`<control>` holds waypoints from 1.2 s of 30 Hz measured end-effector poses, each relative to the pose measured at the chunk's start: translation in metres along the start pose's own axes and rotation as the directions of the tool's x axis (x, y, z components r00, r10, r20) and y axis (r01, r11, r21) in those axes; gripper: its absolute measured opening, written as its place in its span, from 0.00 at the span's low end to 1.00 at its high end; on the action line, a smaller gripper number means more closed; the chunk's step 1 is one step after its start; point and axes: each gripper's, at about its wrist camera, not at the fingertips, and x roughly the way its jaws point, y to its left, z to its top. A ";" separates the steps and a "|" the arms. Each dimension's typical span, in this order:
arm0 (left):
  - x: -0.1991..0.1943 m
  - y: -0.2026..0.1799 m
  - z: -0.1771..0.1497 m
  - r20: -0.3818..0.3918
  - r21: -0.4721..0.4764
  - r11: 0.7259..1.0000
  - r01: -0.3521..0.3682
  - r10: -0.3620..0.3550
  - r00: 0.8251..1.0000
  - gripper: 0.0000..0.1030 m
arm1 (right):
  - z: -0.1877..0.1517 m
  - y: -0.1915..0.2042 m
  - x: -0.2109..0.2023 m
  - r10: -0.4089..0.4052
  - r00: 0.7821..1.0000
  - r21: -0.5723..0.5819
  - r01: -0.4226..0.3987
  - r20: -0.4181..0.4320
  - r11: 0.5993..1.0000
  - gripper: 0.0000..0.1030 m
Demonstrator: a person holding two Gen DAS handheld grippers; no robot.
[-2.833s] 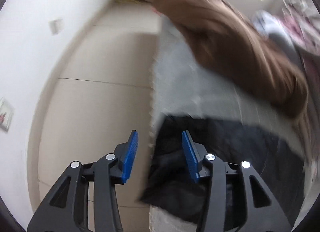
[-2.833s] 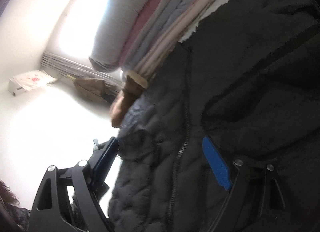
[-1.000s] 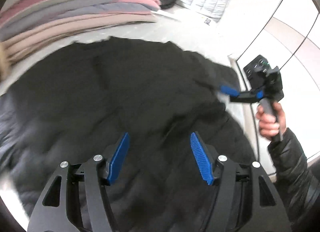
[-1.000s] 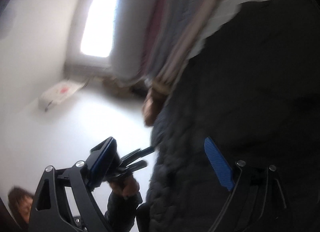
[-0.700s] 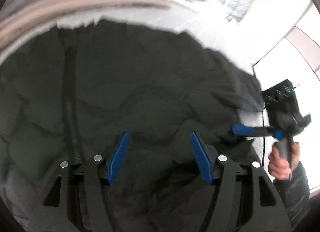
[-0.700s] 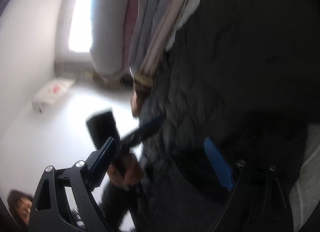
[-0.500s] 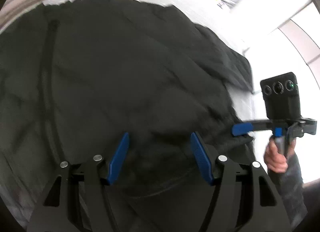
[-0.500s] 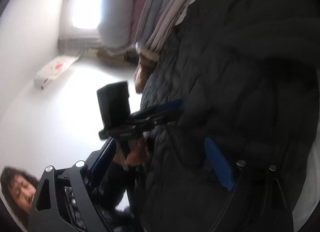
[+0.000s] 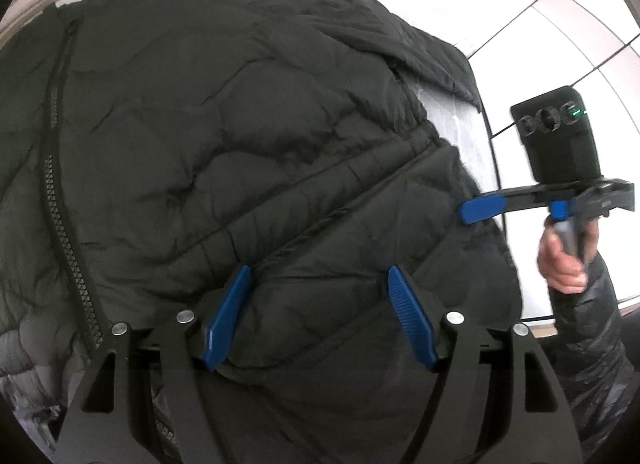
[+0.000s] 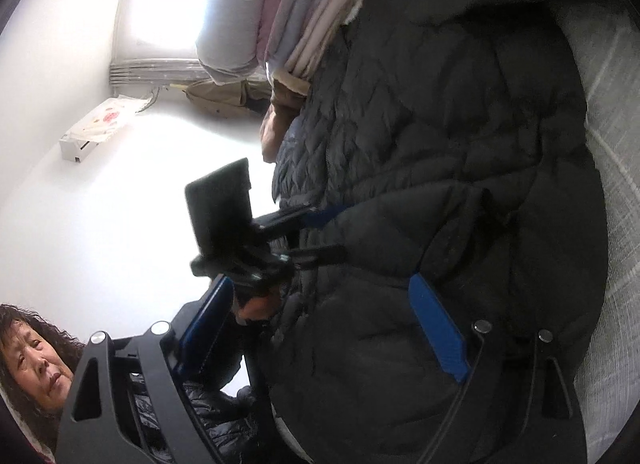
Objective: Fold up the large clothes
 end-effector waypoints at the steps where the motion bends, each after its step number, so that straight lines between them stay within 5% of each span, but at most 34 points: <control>1: -0.001 -0.002 -0.002 0.003 0.007 1.000 -0.008 0.008 1.000 0.66 | 0.001 0.008 0.001 0.030 0.999 -0.023 -0.029 0.018 0.999 0.84; 4: 0.000 -0.007 -0.004 0.012 0.028 0.999 -0.041 0.040 0.999 0.66 | 0.004 0.011 0.011 0.049 0.998 -0.033 -0.048 0.033 0.998 0.84; 7: -0.009 -0.013 -0.007 0.044 0.051 0.994 -0.100 0.097 0.994 0.66 | 0.002 -0.010 0.024 -0.019 1.000 0.036 0.019 0.014 0.999 0.84; 10: -0.021 -0.024 -0.011 0.095 0.085 0.981 -0.176 0.168 0.981 0.66 | -0.004 -0.003 0.019 -0.033 0.996 0.034 0.030 0.080 0.999 0.84; 14: -0.048 -0.041 -0.024 0.201 0.128 0.939 -0.319 0.291 0.935 0.66 | -0.027 0.036 0.003 -0.064 0.974 -0.060 0.079 0.218 0.995 0.84; 16: -0.060 -0.049 -0.031 0.248 0.124 0.912 -0.391 0.353 0.902 0.66 | -0.041 0.056 -0.005 -0.147 0.939 -0.092 0.184 0.312 0.979 0.84; 18: -0.073 -0.051 -0.037 0.279 0.114 0.891 -0.440 0.396 0.875 0.66 | -0.058 0.080 -0.009 -0.298 0.855 -0.096 0.370 0.425 0.924 0.84; 19: -0.080 -0.051 -0.042 0.291 0.100 0.881 -0.463 0.419 0.860 0.66 | -0.067 0.092 -0.006 -0.387 0.792 -0.083 0.477 0.472 0.875 0.84; 21: -0.091 -0.047 -0.050 0.295 0.078 0.876 -0.476 0.436 0.851 0.66 | -0.081 0.110 0.003 -0.478 0.704 -0.075 0.598 0.526 0.798 0.84; 26: -0.115 -0.034 -0.075 0.302 0.022 0.859 -0.512 0.483 0.822 0.66 | -0.095 0.136 0.031 -0.651 0.498 0.015 0.788 0.572 0.616 0.84; 29: -0.131 -0.021 -0.091 0.306 -0.009 0.851 -0.525 0.502 0.809 0.67 | -0.097 0.144 0.046 -0.696 0.413 0.032 0.847 0.588 0.530 0.84; 36: -0.157 0.018 -0.119 0.303 -0.108 0.829 -0.549 0.554 0.776 0.72 | -0.100 0.131 0.036 -0.783 0.275 0.078 0.922 0.558 0.379 0.84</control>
